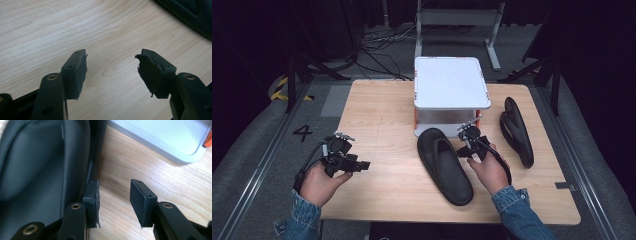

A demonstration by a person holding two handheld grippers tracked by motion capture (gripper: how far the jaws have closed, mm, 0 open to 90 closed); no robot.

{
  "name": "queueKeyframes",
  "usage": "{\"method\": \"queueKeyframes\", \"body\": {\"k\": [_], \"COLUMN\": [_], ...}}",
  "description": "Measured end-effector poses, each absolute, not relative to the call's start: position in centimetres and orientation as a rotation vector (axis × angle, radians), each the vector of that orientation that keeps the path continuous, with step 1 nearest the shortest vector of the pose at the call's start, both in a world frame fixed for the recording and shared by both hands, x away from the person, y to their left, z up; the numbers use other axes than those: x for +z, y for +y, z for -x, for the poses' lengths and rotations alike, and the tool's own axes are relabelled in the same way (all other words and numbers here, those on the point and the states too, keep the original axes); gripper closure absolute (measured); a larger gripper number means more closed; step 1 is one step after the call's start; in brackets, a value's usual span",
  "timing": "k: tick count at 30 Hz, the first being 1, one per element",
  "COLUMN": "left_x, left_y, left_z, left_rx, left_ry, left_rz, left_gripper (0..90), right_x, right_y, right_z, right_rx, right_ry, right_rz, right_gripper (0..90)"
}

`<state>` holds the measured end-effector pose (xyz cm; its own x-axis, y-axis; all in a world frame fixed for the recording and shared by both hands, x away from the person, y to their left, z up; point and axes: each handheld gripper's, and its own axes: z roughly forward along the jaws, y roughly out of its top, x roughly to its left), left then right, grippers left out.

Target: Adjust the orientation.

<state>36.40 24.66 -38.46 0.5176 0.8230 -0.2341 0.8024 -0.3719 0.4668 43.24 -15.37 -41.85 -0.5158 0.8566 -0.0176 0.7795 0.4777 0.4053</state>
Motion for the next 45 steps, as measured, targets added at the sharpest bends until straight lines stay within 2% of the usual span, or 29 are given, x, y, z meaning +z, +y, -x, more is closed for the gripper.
{"method": "queueKeyframes", "body": {"k": [9,19,23,32,38,45], "left_x": [-38.4,-38.3,-38.4,-38.4,-38.4,-38.2], "left_y": [24.7,24.4,24.0,23.5,23.5,23.2], "left_z": [-36.5,-36.5,-36.7,-37.0,-37.2,-37.7], "left_rx": [0.057,0.055,0.057,0.042,0.046,0.051], "left_ry": [1.318,1.313,1.307,1.288,1.282,1.272], "left_rz": [-2.232,-2.237,-2.243,-2.253,-2.255,-2.252], "left_gripper": [39.8,39.8,39.8,39.8,39.8,39.6], "right_x": [-41.2,-42.9,-43.2,-43.6,-43.4,-41.0], "right_y": [-16.0,-16.9,-15.8,-11.2,-10.6,-13.9], "right_z": [-42.2,-38.0,-35.8,-32.6,-32.4,-34.0], "right_rx": [0.502,0.367,0.32,0.377,0.412,0.503], "right_ry": [2.484,2.554,2.589,2.739,2.774,2.675], "right_rz": [-1.383,-1.364,-1.29,-1.149,-1.141,-1.225], "right_gripper": [61.6,65.0,66.1,61.3,57.9,54.0]}}
